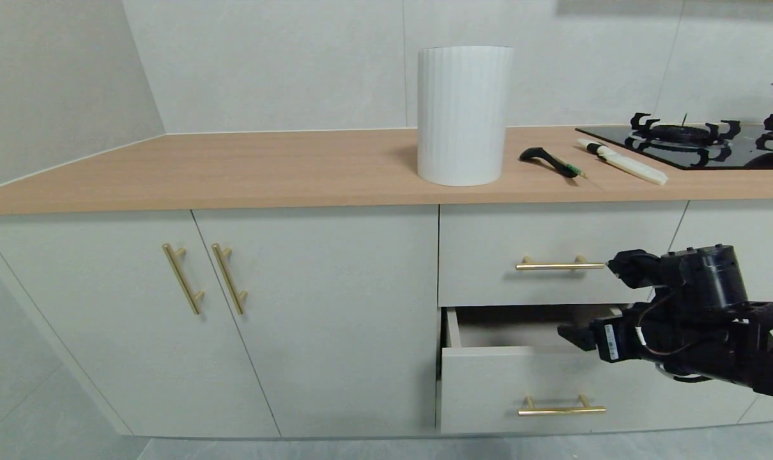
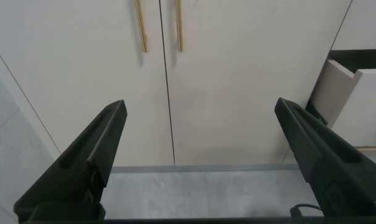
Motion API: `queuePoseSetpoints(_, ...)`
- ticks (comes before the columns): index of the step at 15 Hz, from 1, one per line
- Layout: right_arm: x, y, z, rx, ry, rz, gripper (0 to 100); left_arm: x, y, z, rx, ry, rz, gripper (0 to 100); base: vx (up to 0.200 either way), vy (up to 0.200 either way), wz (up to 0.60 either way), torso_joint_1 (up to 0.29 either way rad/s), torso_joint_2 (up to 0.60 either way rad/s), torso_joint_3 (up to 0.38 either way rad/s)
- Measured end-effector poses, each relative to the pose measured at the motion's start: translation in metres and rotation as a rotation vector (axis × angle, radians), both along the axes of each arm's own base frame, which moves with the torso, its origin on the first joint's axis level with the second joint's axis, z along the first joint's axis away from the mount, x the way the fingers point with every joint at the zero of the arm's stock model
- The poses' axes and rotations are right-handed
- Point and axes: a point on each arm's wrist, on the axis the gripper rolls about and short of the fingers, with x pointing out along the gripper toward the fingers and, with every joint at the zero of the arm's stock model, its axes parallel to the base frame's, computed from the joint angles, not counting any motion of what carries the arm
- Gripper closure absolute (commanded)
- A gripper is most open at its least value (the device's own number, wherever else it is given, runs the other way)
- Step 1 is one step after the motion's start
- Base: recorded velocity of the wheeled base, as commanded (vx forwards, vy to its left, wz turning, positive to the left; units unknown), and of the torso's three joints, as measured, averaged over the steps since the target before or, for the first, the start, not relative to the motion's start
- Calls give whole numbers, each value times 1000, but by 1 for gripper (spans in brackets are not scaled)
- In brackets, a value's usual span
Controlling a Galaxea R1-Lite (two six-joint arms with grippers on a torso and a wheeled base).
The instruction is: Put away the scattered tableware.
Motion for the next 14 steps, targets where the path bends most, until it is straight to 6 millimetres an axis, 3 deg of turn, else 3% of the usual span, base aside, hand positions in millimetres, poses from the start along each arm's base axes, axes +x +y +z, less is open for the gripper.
queuePoseSetpoints(6,41,14,-54,24,-93,-130,0,0,0,0,0,0,0,0,0,0,0,0,0,0)
queuePoseSetpoints(9,43,15,-79,-6,-19,-132,0,0,0,0,0,0,0,0,0,0,0,0,0,0)
queuePoseSetpoints(14,37,14,-86,-39,56,-115,0,0,0,0,0,0,0,0,0,0,0,0,0,0)
